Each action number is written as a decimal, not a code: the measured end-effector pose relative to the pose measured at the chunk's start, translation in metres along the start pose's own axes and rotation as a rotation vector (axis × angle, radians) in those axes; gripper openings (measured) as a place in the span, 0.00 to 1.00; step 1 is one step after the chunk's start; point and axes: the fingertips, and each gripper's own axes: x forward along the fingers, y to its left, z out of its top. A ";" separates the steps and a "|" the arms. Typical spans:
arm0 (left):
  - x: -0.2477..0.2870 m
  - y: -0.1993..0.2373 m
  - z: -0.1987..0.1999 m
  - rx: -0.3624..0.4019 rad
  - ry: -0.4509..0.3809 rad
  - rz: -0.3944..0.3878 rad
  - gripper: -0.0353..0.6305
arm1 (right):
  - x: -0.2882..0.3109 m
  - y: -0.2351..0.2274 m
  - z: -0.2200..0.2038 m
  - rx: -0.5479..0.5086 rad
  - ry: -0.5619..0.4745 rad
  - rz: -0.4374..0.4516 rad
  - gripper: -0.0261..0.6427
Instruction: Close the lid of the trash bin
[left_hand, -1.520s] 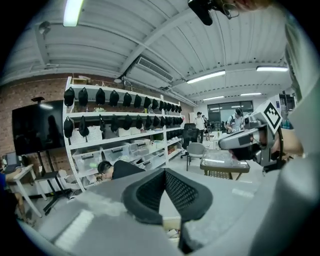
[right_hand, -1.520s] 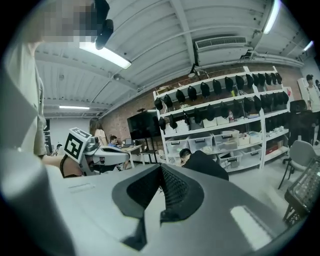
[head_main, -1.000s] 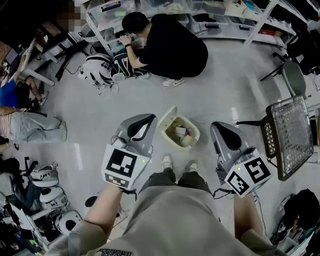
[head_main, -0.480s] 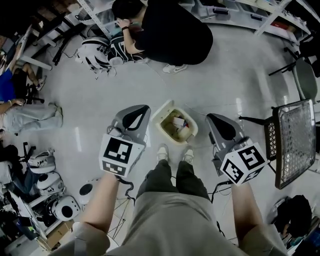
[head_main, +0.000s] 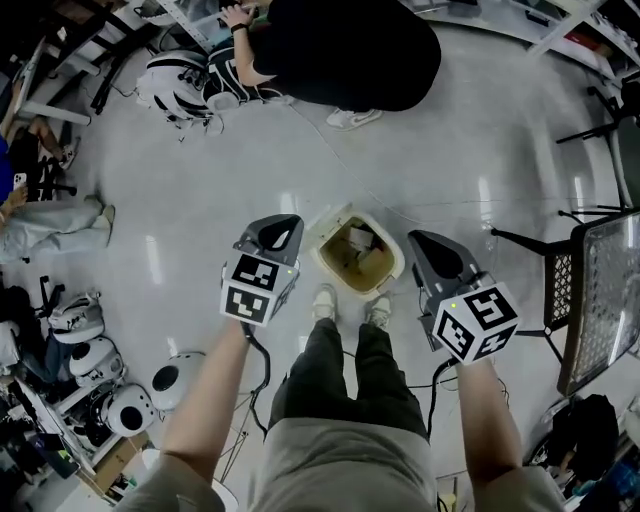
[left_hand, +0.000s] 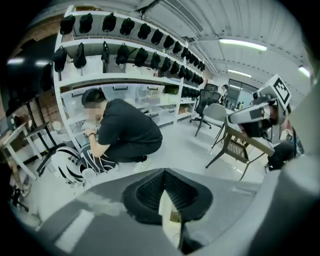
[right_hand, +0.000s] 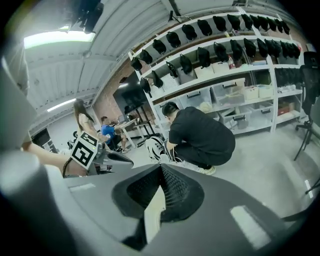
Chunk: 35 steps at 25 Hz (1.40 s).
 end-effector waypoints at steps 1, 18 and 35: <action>0.014 0.004 -0.013 -0.010 0.022 -0.006 0.06 | 0.010 -0.005 -0.010 0.006 0.013 0.000 0.04; 0.115 -0.031 -0.147 -0.025 0.257 -0.179 0.06 | 0.057 -0.043 -0.144 0.159 0.165 -0.047 0.04; 0.210 -0.143 -0.255 0.018 0.397 -0.345 0.06 | 0.042 -0.105 -0.284 0.312 0.247 -0.164 0.04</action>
